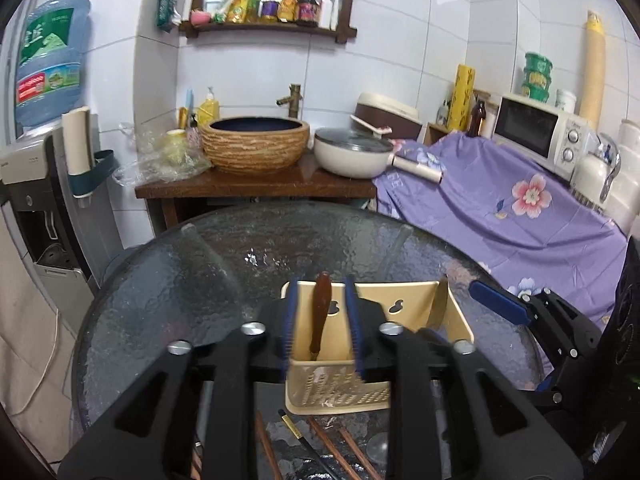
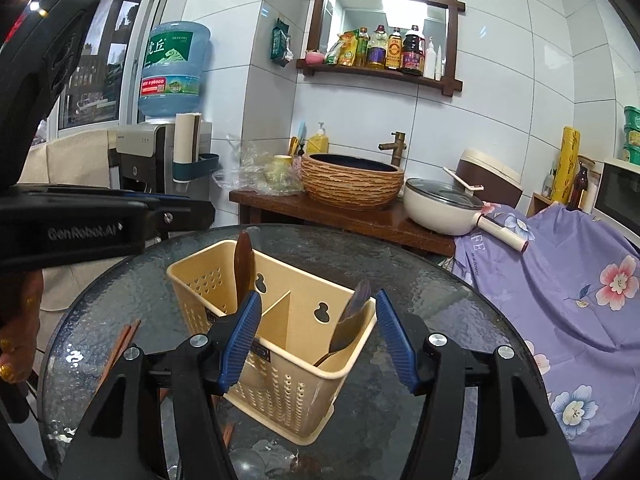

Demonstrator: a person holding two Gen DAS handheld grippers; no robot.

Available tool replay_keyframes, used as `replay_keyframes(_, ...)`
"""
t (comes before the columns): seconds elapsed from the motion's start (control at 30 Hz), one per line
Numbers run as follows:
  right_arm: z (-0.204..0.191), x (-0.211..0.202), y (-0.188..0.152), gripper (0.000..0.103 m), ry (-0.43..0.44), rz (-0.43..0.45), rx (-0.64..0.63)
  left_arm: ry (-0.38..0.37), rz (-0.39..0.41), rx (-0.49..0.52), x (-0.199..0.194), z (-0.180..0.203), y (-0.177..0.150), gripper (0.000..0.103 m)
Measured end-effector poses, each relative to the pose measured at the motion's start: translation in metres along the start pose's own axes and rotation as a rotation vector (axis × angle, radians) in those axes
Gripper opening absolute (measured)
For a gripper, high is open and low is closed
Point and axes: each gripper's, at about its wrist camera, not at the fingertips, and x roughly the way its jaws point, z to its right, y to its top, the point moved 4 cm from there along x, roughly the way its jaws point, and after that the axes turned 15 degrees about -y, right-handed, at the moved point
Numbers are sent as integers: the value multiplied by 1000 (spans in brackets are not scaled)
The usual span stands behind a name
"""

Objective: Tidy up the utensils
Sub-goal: 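Withdraw both open tools from the holder back over the utensils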

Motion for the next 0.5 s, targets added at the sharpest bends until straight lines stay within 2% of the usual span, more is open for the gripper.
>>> replay_keyframes(0.07,3,-9,-1,60,-14,9,6,15,34,2,-14,-1,-1,71)
replay_keyframes(0.13,5,-18,-3,61,-23,11,19,43,85,3,-32,-3,-6,80)
replay_keyframes(0.27,5,-39,-20,61,-18,-18,40,95,110,-10,-58,-10,-25,92)
replay_keyframes(0.33,2,-45,-30,61,-11,-42,37,122,98,-18,-65,-17,-38,93)
replay_keyframes(0.5,-9,-41,-67,61,4,-177,34,212,9,-27,-73,-42,-83,93)
